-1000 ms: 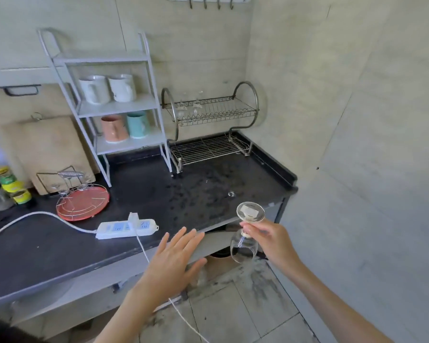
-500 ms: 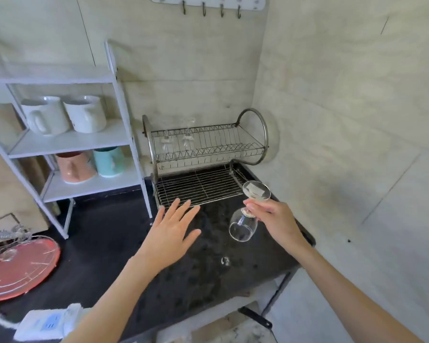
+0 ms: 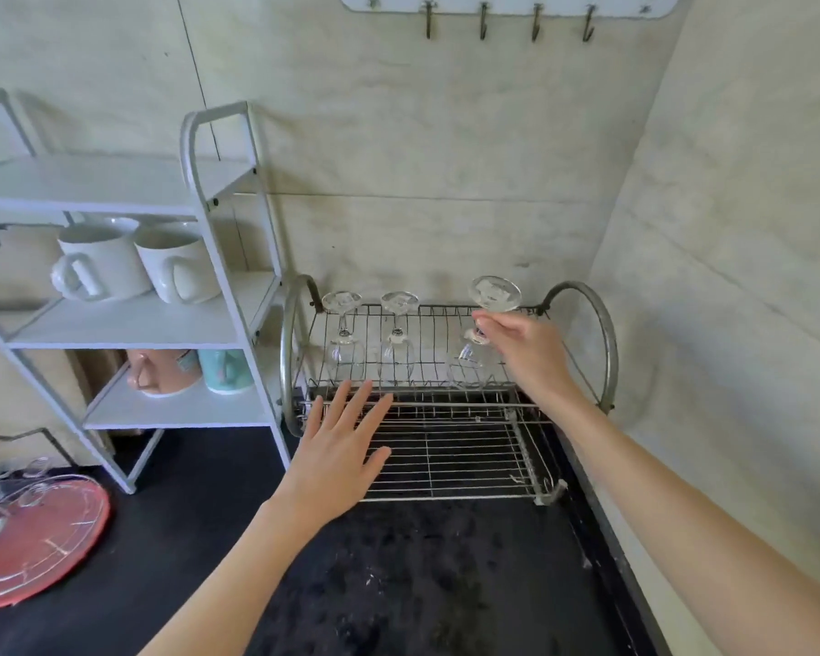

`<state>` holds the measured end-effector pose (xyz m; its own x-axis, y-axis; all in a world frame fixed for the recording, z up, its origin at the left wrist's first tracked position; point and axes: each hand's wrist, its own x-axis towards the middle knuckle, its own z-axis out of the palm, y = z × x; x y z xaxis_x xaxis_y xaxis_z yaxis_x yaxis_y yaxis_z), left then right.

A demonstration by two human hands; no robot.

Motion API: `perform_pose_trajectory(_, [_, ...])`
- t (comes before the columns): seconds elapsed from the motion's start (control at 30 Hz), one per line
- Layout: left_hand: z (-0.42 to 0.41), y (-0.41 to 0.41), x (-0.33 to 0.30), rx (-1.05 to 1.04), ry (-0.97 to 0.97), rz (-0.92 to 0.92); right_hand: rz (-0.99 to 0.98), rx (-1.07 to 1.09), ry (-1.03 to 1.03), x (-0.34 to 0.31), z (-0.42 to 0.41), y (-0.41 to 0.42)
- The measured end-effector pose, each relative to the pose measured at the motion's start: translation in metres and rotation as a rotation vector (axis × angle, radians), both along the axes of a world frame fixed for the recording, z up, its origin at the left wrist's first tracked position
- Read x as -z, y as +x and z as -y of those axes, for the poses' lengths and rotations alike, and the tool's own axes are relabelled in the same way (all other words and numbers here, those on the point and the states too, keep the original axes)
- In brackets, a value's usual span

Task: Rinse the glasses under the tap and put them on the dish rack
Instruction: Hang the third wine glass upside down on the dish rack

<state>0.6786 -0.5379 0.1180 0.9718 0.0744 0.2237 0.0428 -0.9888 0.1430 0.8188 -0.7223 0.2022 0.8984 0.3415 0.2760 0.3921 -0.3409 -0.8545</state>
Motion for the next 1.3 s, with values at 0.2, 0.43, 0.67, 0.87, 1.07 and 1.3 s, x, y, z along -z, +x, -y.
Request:
perform_pose_trajectory(0.2, [-0.005,0.015,0.016,-0.082,0.057,-0.101,-0.035,-0.082,-0.101,0.023,-0.031,0.062])
perform_pose_trajectory(0.43, [-0.009,0.014,0.025,-0.122,0.128,-0.149,-0.077,-0.13,-0.163,0.047,-0.048,0.091])
perform_pose_trajectory(0.67, [-0.008,0.014,0.025,-0.106,0.185,-0.117,-0.11,-0.129,-0.172,0.06,-0.056,0.098])
perform_pose_trajectory(0.87, [-0.009,0.014,0.026,-0.113,0.129,-0.144,-0.094,-0.136,-0.181,0.064,-0.058,0.099])
perform_pose_trajectory(1.07, [-0.01,0.015,0.032,-0.119,0.123,-0.123,-0.112,-0.155,-0.171,0.066,-0.056,0.097])
perform_pose_trajectory(1.3, [-0.007,0.017,0.024,-0.122,0.117,-0.124,-0.121,-0.17,-0.24,0.07,-0.048,0.089])
